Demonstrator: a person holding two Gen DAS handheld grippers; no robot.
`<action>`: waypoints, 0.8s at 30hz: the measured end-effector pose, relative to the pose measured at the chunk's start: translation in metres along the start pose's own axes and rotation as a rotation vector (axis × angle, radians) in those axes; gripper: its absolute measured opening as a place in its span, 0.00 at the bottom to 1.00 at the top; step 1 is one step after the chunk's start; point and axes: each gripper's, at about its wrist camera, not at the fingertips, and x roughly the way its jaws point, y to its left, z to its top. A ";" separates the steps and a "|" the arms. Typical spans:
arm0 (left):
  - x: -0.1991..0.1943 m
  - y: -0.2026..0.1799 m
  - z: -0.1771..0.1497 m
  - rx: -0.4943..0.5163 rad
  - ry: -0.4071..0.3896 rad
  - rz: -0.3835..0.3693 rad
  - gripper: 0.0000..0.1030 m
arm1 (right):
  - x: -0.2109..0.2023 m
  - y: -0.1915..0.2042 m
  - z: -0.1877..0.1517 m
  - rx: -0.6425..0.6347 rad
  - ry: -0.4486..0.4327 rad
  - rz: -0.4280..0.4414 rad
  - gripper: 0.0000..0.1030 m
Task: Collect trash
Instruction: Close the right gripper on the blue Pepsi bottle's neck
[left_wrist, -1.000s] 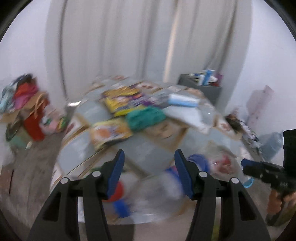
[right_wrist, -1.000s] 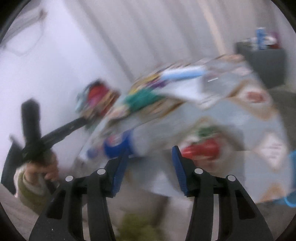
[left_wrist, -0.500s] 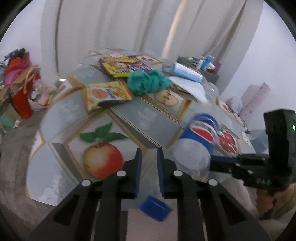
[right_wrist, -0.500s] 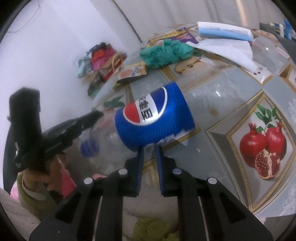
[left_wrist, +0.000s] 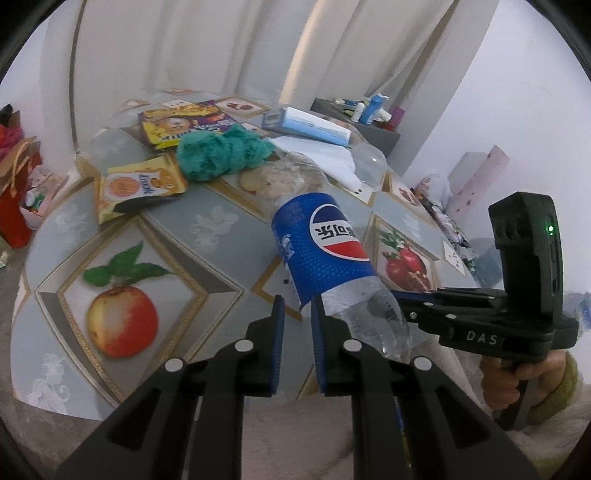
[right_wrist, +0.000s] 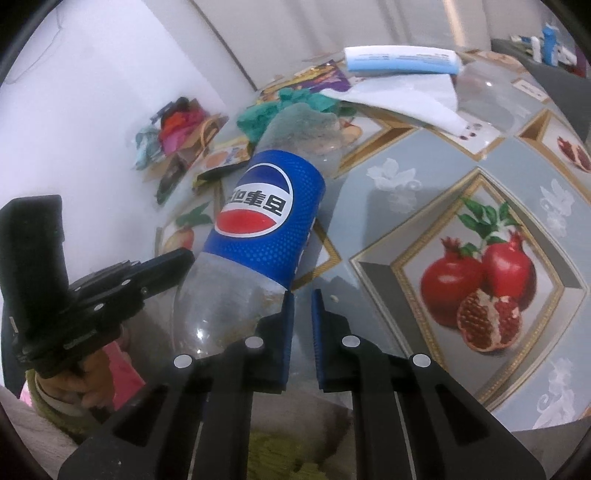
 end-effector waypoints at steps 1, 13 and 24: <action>0.001 -0.001 0.001 0.003 0.001 -0.002 0.12 | -0.001 -0.002 -0.001 0.005 -0.002 0.000 0.10; 0.013 -0.014 0.004 -0.014 0.011 -0.049 0.11 | -0.017 -0.019 -0.008 0.028 -0.025 -0.015 0.08; 0.027 -0.035 0.009 0.003 0.025 -0.132 0.12 | -0.036 -0.029 -0.013 -0.015 -0.057 -0.150 0.07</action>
